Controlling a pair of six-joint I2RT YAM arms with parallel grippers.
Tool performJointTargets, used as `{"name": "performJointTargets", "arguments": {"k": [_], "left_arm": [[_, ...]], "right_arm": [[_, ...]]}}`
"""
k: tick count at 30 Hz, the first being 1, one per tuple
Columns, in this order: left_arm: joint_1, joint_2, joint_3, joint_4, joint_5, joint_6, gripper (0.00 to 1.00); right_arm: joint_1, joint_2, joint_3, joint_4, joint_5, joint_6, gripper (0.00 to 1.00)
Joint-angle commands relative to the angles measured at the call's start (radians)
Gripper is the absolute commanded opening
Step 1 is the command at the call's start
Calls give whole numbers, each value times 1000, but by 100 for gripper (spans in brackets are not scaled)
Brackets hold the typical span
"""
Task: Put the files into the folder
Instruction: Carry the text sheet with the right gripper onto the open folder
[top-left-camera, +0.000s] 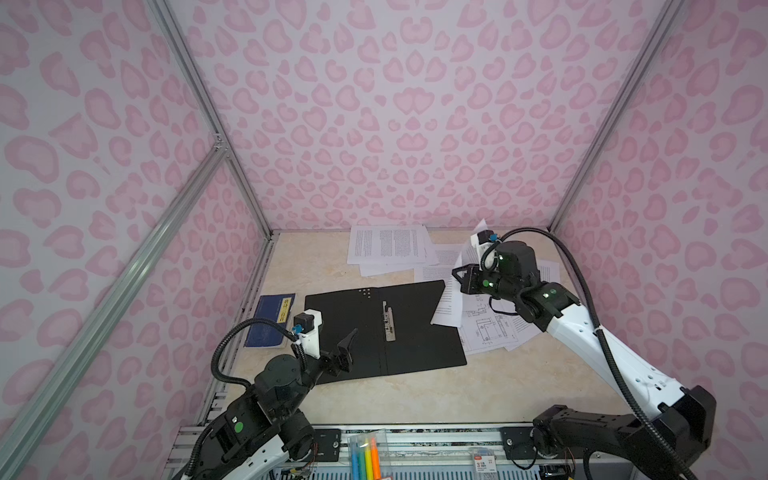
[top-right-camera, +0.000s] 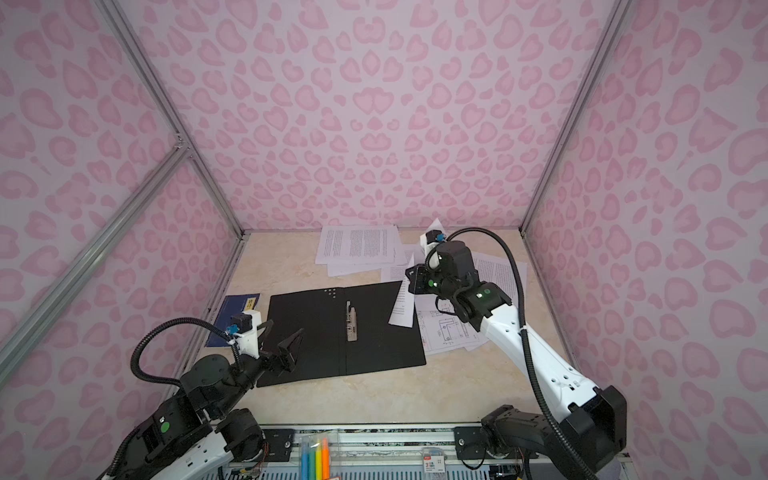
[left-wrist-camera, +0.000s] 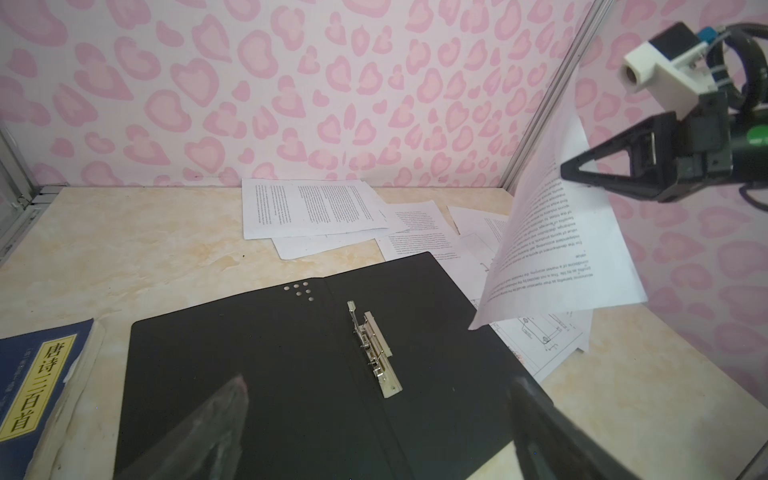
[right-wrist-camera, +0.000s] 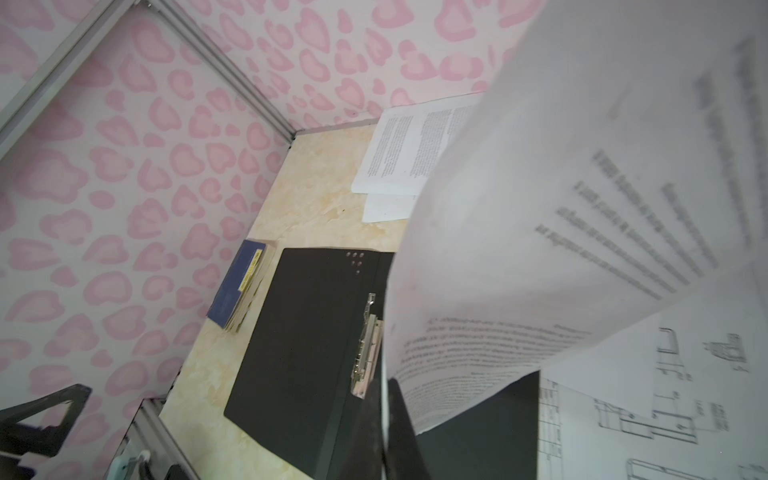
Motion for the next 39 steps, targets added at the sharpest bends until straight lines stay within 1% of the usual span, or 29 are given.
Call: {"name": "performJointTargets", "arguments": {"k": [1, 3, 4, 6, 9, 12, 15, 16, 18, 21, 24, 27, 36, 39], "left_arm": [[1, -73, -42, -8, 3, 113, 98], [0, -106, -50, -40, -75, 103, 98], [0, -114, -47, -57, -110, 84, 98], [0, -121, -23, -108, -153, 24, 98], [1, -128, -29, -129, -188, -38, 98], [1, -129, -58, -129, -188, -39, 98], [0, -105, -49, -132, -159, -37, 98], [1, -97, -55, -128, -159, -32, 98], [1, -84, -58, -122, -161, -24, 98], [1, -65, -58, -123, -149, -25, 98], [2, -53, -65, -109, -138, -7, 98], [5, -42, -65, -109, -128, -3, 98], [11, -42, -65, -109, -124, -3, 98], [11, -47, -66, -110, -122, -3, 98]], "right_arm": [[50, 64, 49, 36, -155, 31, 0], [46, 78, 41, 101, -234, 51, 0], [34, 77, 28, 118, -242, 39, 0], [5, 75, -40, 163, -181, 35, 0], [-74, 104, -134, 219, -198, 41, 0], [-156, 201, -185, 204, -204, 29, 0], [-215, 375, -145, 75, -209, -27, 0], [-224, 423, -145, 72, -235, -39, 0], [-221, 482, -146, 82, -267, -56, 0], [-192, 523, -136, 61, -237, -79, 0], [-176, 524, -140, 60, -239, -76, 0], [-168, 513, -138, 29, -208, -93, 0], [-140, 515, -121, 1, -216, -134, 0], [-118, 516, -99, -34, -180, -158, 0]]}}
